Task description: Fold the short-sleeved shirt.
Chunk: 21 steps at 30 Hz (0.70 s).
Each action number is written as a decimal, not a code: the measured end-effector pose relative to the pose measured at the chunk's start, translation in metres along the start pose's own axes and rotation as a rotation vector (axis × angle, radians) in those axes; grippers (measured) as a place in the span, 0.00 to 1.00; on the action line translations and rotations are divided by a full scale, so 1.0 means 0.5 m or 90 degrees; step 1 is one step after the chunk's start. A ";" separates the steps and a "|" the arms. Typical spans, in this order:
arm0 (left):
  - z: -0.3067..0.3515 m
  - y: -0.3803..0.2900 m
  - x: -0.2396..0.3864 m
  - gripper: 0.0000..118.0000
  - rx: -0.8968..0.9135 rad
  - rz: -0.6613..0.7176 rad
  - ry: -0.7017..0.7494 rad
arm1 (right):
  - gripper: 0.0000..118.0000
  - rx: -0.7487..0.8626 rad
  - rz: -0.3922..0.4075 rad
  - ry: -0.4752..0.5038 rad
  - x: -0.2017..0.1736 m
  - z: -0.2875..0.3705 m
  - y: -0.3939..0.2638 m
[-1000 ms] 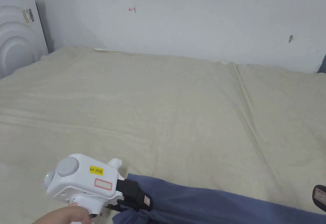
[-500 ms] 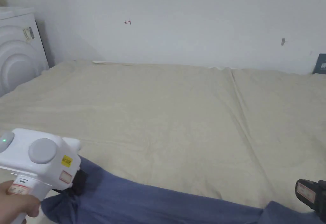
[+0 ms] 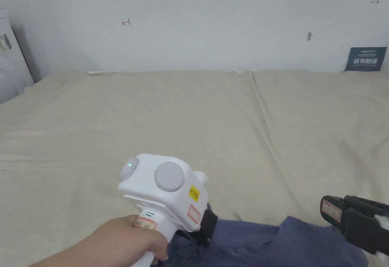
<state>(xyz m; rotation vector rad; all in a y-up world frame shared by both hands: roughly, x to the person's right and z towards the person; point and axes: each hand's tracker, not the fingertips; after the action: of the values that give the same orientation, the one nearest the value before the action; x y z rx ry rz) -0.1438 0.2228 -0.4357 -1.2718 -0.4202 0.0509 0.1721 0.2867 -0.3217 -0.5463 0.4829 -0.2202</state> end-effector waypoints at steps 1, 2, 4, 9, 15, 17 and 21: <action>-0.016 0.007 0.010 0.37 -0.002 0.013 -0.028 | 0.00 0.001 -0.002 -0.001 0.001 0.003 -0.002; -0.035 0.014 0.019 0.64 -0.012 0.033 -0.064 | 0.00 0.001 -0.005 -0.001 0.002 0.006 -0.004; -0.054 0.022 0.024 1.00 -0.030 0.066 -0.121 | 0.00 0.001 -0.010 0.001 0.006 0.011 -0.008; 0.012 0.012 -0.014 1.00 0.022 0.120 -0.187 | 0.00 -0.002 -0.016 -0.001 0.016 0.013 -0.013; 0.127 -0.064 -0.080 0.84 0.104 0.156 -0.121 | 0.00 0.000 -0.032 0.007 0.022 0.002 -0.012; 0.126 -0.089 -0.086 0.78 0.110 0.142 -0.107 | 0.00 0.000 -0.032 0.009 0.019 -0.004 -0.011; 0.071 -0.109 -0.064 0.00 0.103 0.120 -0.053 | 0.00 -0.005 -0.025 0.011 0.009 -0.007 -0.013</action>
<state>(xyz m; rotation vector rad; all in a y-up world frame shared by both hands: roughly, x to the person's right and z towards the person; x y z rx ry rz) -0.1955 0.2301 -0.3857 -1.1482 -0.3585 0.2927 0.1740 0.2783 -0.3225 -0.5623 0.4910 -0.2603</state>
